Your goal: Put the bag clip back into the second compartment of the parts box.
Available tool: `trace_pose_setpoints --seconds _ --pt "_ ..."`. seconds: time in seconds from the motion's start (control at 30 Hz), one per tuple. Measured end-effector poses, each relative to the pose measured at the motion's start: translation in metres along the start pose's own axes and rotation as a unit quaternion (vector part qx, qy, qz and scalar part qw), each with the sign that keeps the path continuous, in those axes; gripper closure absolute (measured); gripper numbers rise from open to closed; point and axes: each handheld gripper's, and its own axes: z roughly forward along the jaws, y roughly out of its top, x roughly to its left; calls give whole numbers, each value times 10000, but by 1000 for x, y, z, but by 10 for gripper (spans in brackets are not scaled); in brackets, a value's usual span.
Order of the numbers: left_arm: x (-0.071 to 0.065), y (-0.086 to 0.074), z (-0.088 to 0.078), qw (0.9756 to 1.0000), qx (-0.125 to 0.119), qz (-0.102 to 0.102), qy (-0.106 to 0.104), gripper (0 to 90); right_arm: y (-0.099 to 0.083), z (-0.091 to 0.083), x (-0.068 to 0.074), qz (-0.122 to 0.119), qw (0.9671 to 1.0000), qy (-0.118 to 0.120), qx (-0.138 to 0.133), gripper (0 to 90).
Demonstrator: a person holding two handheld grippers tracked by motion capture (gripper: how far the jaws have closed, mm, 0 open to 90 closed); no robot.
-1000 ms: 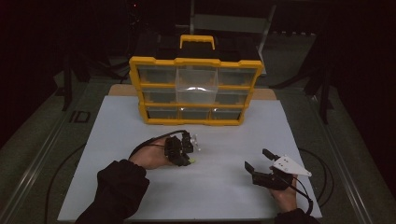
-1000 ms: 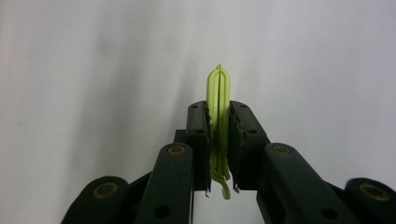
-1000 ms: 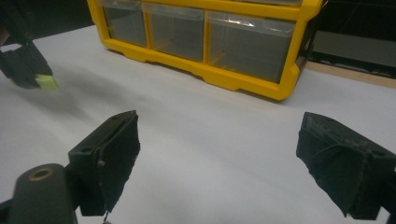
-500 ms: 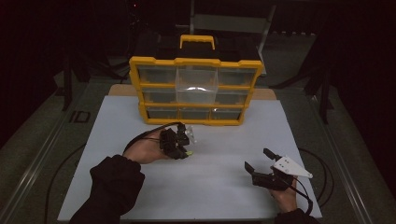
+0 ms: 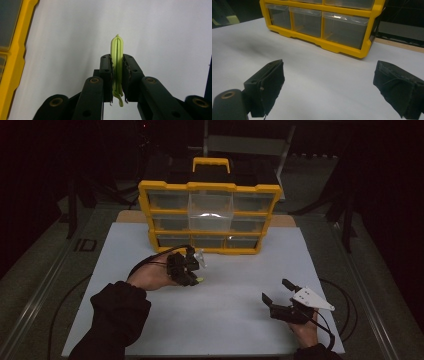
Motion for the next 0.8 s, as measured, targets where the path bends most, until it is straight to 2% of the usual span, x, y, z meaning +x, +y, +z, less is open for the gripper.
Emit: trace_pose_setpoints --seconds 0.63,0.8 --pt "4 2 -20 9999 -83 105 24 806 0 0 0 -1 10000 -33 20 97" --pt "9 1 -28 9999 -112 62 61 806 0 1 1 -9 10000 -42 27 97"
